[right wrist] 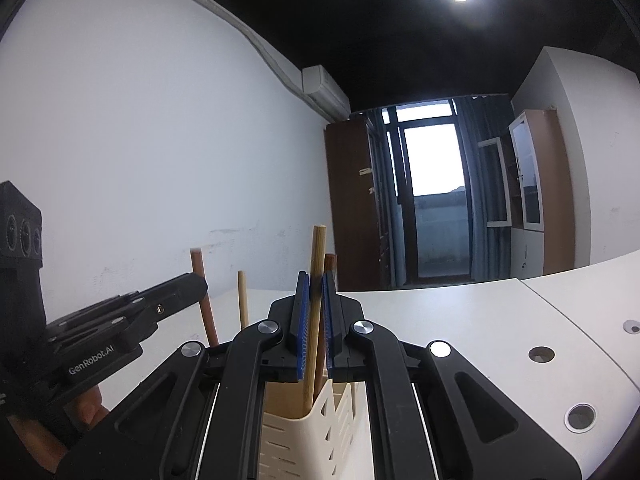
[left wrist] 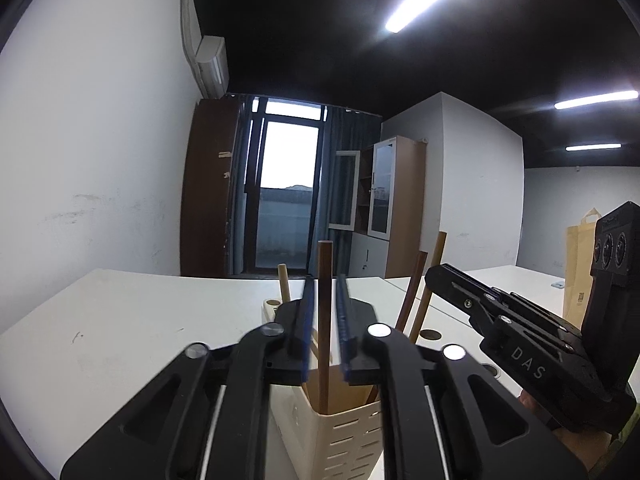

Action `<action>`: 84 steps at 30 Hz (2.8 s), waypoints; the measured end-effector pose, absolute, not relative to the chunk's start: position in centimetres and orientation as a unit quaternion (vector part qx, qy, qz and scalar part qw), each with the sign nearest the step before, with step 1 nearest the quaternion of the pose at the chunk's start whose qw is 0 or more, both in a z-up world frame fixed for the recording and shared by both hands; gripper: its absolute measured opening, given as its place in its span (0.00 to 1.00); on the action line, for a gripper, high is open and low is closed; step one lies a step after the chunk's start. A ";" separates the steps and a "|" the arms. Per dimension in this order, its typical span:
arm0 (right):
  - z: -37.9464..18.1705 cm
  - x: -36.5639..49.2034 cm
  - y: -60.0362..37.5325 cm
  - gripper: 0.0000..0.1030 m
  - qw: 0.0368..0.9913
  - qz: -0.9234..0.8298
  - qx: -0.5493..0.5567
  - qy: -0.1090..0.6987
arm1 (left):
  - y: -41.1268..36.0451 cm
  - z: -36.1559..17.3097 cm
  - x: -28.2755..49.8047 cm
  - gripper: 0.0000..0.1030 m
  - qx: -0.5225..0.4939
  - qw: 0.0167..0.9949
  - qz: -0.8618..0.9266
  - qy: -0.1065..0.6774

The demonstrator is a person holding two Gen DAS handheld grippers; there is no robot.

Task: Organize utensils
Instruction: 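Open the right gripper to release the chopstick in the holder, then move the open right gripper back down toward the remaining chopsticks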

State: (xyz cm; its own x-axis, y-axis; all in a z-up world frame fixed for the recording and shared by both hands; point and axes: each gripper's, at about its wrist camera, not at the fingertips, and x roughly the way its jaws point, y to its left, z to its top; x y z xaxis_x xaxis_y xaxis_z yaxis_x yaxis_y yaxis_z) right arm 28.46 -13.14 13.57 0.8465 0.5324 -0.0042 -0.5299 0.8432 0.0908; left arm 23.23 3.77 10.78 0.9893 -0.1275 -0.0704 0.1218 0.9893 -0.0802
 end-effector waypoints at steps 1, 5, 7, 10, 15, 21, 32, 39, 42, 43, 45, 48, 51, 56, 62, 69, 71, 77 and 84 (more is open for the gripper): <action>13.4 28.5 -13.1 0.08 0.960 0.278 0.041 0.017 | 3.9 10.9 23.0 0.18 -0.039 0.997 -0.061 0.036; 13.2 28.6 -13.3 0.18 0.961 0.274 0.041 0.023 | 4.6 11.5 22.3 0.20 -0.047 0.996 -0.062 0.034; 12.6 28.0 -13.7 0.19 0.961 0.273 0.042 0.024 | 4.9 11.7 22.1 0.20 -0.049 0.996 -0.062 0.034; 12.4 27.8 -13.8 0.19 0.962 0.270 0.040 0.026 | 5.0 11.8 21.8 0.21 -0.047 0.997 -0.060 0.033; 12.4 27.2 -13.8 0.27 0.964 0.263 0.034 0.027 | 5.2 11.9 21.4 0.24 -0.054 0.996 -0.055 0.044; 12.5 26.3 -14.0 0.36 0.965 0.258 0.031 0.037 | 4.7 11.9 20.8 0.30 -0.049 0.995 -0.043 0.074; 11.1 24.9 -15.0 0.46 0.960 0.254 0.021 0.114 | 4.6 10.1 18.9 0.38 -0.047 0.990 -0.022 0.134; 9.9 24.2 -13.7 0.55 0.951 0.259 -0.003 0.170 | 4.7 9.1 19.8 0.41 -0.060 0.977 -0.005 0.204; 9.1 23.9 -13.2 0.57 0.944 0.262 -0.006 0.199 | 5.0 8.0 20.2 0.41 -0.063 0.968 0.006 0.242; 8.9 23.8 -13.0 0.57 0.943 0.262 -0.008 0.207 | 5.1 7.6 20.4 0.41 -0.066 0.965 0.007 0.255; 8.2 23.8 -12.4 0.57 0.938 0.261 -0.019 0.225 | 5.2 7.1 20.7 0.41 -0.062 0.960 0.011 0.272; 7.3 23.9 -11.7 0.57 0.932 0.262 -0.030 0.250 | 5.1 6.6 20.7 0.46 -0.052 0.958 0.012 0.282; 6.2 23.8 -11.2 0.58 0.926 0.261 -0.039 0.269 | 5.3 6.0 20.7 0.47 -0.053 0.953 0.008 0.298; 4.5 24.0 -10.5 0.58 0.915 0.259 -0.054 0.304 | 5.4 4.9 20.4 0.47 -0.044 0.946 0.016 0.319; 2.3 24.6 -9.4 0.58 0.897 0.258 -0.070 0.352 | 6.3 4.1 20.4 0.47 -0.058 0.938 0.017 0.341; 0.1 25.4 -8.6 0.58 0.884 0.246 -0.081 0.389 | 6.7 3.7 20.5 0.49 -0.066 0.935 0.014 0.349; -0.3 25.5 -8.3 0.58 0.881 0.244 -0.088 0.396 | 7.0 3.4 20.4 0.49 -0.067 0.932 0.014 0.355; -2.2 25.8 -7.5 0.58 0.868 0.243 -0.104 0.422 | 7.6 2.6 20.8 0.49 -0.080 0.924 0.014 0.374; -3.3 25.9 -6.9 0.58 0.860 0.241 -0.113 0.436 | 7.8 2.1 21.2 0.50 -0.080 0.920 0.018 0.384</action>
